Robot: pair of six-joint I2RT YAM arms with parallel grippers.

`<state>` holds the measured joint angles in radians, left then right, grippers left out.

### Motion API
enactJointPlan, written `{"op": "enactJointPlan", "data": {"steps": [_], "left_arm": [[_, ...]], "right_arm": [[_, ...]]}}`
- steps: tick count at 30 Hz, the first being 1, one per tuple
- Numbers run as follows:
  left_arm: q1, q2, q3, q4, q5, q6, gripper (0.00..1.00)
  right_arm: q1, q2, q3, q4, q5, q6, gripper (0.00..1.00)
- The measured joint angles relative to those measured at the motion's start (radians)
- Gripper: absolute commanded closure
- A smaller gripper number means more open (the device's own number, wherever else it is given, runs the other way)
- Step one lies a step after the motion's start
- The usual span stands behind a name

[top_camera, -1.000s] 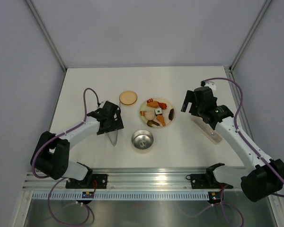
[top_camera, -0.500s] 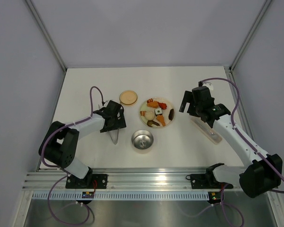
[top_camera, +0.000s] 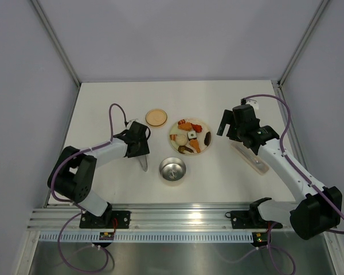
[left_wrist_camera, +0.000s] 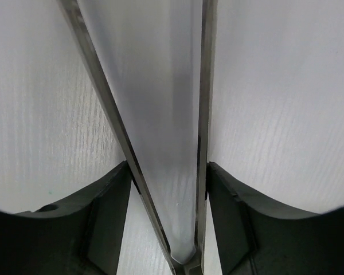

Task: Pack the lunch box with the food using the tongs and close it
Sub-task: Pick up the clamp at the center of the board.

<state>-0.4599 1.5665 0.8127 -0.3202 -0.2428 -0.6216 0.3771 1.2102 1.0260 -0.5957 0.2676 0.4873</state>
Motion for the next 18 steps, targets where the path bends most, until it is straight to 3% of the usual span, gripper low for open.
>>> {"op": "enactJointPlan", "data": {"steps": [13,18], "left_arm": [[0.0,-0.14,-0.011,-0.06,-0.039,0.02,0.76],[0.0,-0.219,0.014,-0.13,-0.042,0.068,0.8]], "right_arm": [[0.0,0.0,-0.008,0.0,0.0,0.008,0.01],[0.0,0.0,-0.008,0.0,0.001,0.008,0.01]]}}
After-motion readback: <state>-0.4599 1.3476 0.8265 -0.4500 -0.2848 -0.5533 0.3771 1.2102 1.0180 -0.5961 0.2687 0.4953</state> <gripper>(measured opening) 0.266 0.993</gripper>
